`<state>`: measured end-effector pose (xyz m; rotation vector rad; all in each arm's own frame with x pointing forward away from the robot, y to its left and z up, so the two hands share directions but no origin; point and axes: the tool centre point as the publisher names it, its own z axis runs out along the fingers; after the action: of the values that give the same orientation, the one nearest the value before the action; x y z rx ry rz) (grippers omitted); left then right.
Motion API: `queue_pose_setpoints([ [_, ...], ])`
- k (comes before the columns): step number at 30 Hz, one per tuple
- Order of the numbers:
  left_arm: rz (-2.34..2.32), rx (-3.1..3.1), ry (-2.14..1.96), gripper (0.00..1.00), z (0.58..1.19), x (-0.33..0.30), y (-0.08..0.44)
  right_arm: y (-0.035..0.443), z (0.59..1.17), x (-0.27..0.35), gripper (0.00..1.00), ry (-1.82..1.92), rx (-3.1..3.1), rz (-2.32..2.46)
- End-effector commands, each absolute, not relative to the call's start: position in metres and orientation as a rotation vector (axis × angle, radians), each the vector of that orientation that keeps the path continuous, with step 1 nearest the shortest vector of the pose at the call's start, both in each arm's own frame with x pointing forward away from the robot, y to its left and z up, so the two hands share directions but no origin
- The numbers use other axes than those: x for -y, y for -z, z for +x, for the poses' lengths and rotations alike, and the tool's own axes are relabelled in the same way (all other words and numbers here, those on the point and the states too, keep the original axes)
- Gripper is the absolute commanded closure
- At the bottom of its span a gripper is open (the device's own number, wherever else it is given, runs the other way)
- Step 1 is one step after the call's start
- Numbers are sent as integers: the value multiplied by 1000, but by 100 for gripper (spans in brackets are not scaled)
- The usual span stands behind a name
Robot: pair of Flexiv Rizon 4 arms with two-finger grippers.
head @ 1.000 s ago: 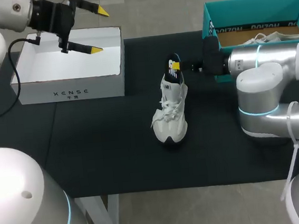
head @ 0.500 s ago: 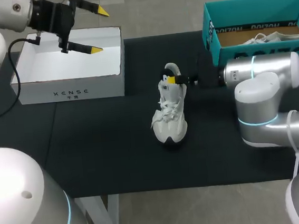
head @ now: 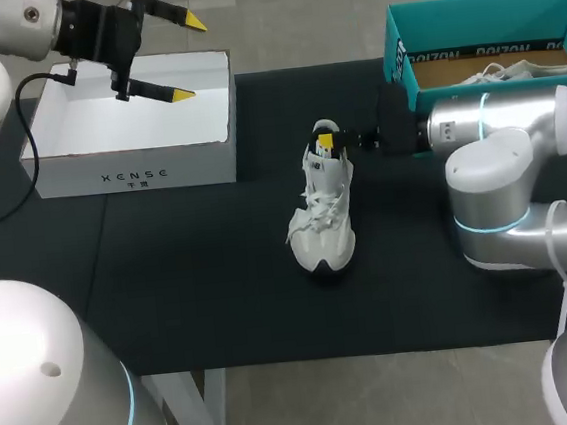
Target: Take the shoe out of the shoebox, open the shoe tongue, remove and reinsert the insole, then place the shoe into the shoebox
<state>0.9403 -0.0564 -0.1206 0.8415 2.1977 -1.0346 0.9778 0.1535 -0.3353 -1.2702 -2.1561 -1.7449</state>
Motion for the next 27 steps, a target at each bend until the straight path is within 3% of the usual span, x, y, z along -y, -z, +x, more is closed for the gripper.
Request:
queue_pose_setpoints([
  [1, 841, -2198, 1032, 0, 940, 57, 121, 335, 981, -155, 89, 1719, 2168, -1280],
  [2, 841, -2198, 1032, 0, 940, 57, 121, 337, 980, -154, 100, 1718, 2168, -1283],
  [22, 841, -2198, 1032, 0, 940, 57, 121, 357, 953, -168, 100, 1589, 2202, -1245],
  [23, 841, -2198, 1032, 0, 940, 57, 121, 356, 953, -168, 69, 1584, 2209, -1242],
  [24, 841, -2198, 1032, 0, 940, 57, 121, 355, 954, -168, 49, 1583, 2212, -1240],
  [25, 841, -2198, 1032, 0, 940, 57, 121, 354, 955, -168, 11, 1583, 2214, -1239],
  [26, 841, -2198, 1032, 0, 940, 57, 121, 352, 956, -168, 0, 1586, 2218, -1236],
  [27, 841, -2198, 1032, 0, 940, 57, 121, 351, 957, -168, 0, 1590, 2226, -1233],
])
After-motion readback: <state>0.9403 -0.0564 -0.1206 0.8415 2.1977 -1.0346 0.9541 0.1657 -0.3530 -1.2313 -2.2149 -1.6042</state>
